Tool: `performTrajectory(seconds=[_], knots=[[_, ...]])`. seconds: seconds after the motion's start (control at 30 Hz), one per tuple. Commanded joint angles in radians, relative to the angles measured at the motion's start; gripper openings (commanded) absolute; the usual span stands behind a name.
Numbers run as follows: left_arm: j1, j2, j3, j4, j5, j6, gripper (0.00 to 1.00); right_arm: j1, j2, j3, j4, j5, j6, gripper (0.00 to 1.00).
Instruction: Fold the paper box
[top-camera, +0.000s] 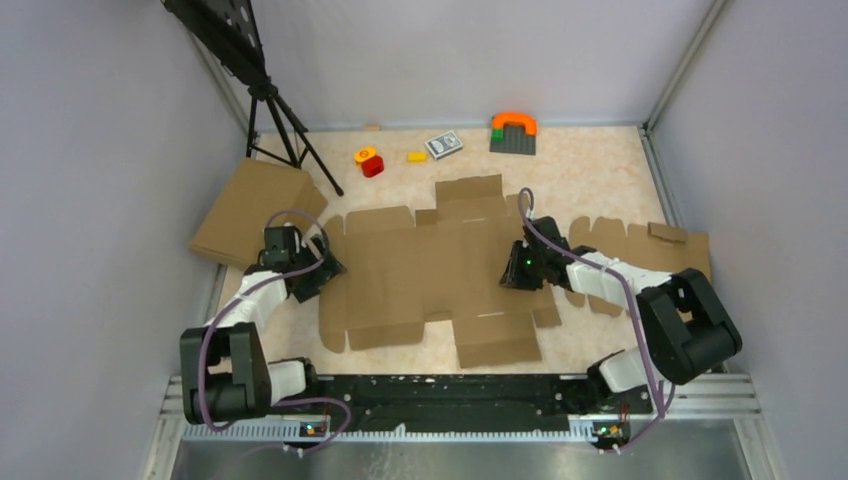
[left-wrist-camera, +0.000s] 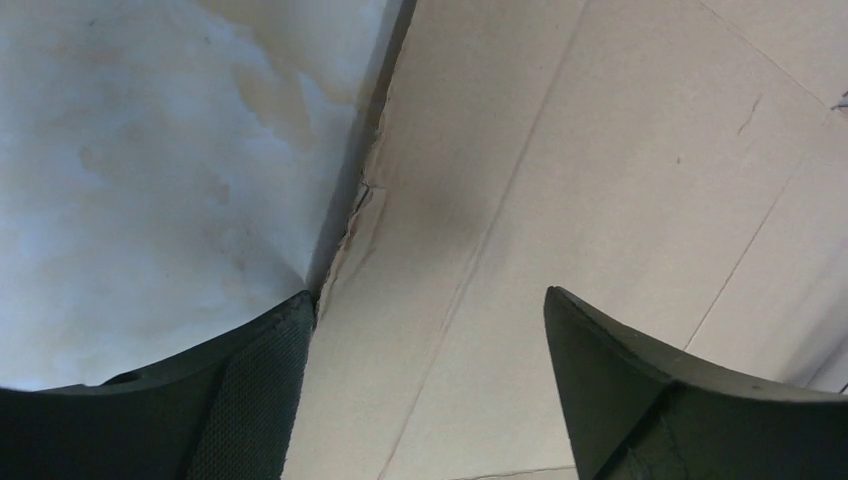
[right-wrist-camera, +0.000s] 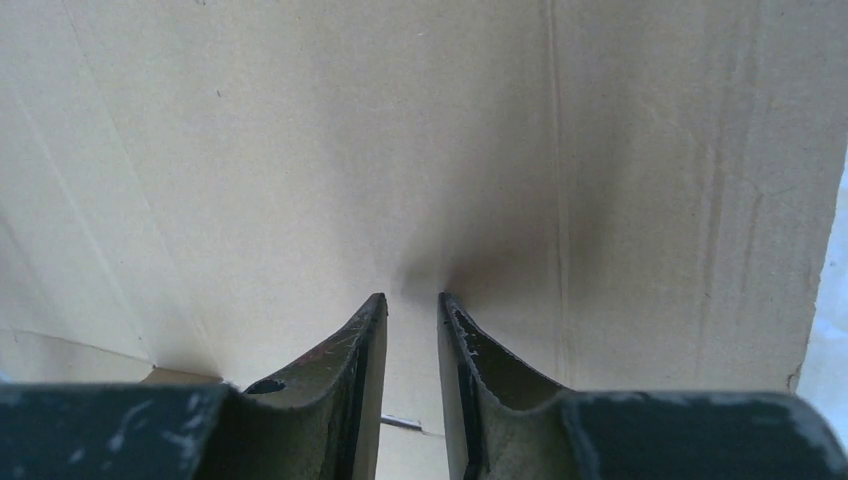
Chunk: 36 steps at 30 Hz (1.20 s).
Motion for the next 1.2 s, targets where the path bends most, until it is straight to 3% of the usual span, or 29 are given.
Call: performTrajectory(seconds=[0.0,0.17,0.3,0.47,0.63,0.8,0.93,1.07,1.17], knots=[[0.009,0.059,-0.042,0.073,0.157,-0.005,0.79,-0.005,0.071,-0.011,0.025,0.032,-0.01,0.24],[0.009,0.091,-0.048,0.14,0.335,0.007,0.61,-0.007,0.078,-0.017,0.033,0.027,-0.014,0.24],[0.009,0.012,-0.063,0.205,0.432,-0.03,0.52,-0.007,0.088,-0.012,0.027,0.024,-0.019,0.24],[0.01,-0.094,-0.05,0.157,0.456,-0.039,0.52,-0.009,0.085,-0.009,0.022,0.025,-0.021,0.24],[0.008,-0.072,-0.029,0.132,0.53,-0.019,0.51,-0.008,0.084,-0.003,0.021,0.018,-0.025,0.24],[0.008,-0.075,-0.015,0.094,0.513,0.017,0.48,-0.009,0.076,-0.002,0.019,0.006,-0.023,0.23],[0.006,-0.124,0.003,0.071,0.516,0.031,0.38,-0.008,0.063,0.002,0.014,0.004,-0.023,0.23],[0.007,-0.16,0.037,0.019,0.498,0.06,0.19,-0.009,0.053,0.002,0.01,0.002,-0.021,0.23],[0.0,-0.181,0.045,0.02,0.522,0.054,0.15,-0.008,0.049,0.003,0.008,0.003,-0.023,0.23]])
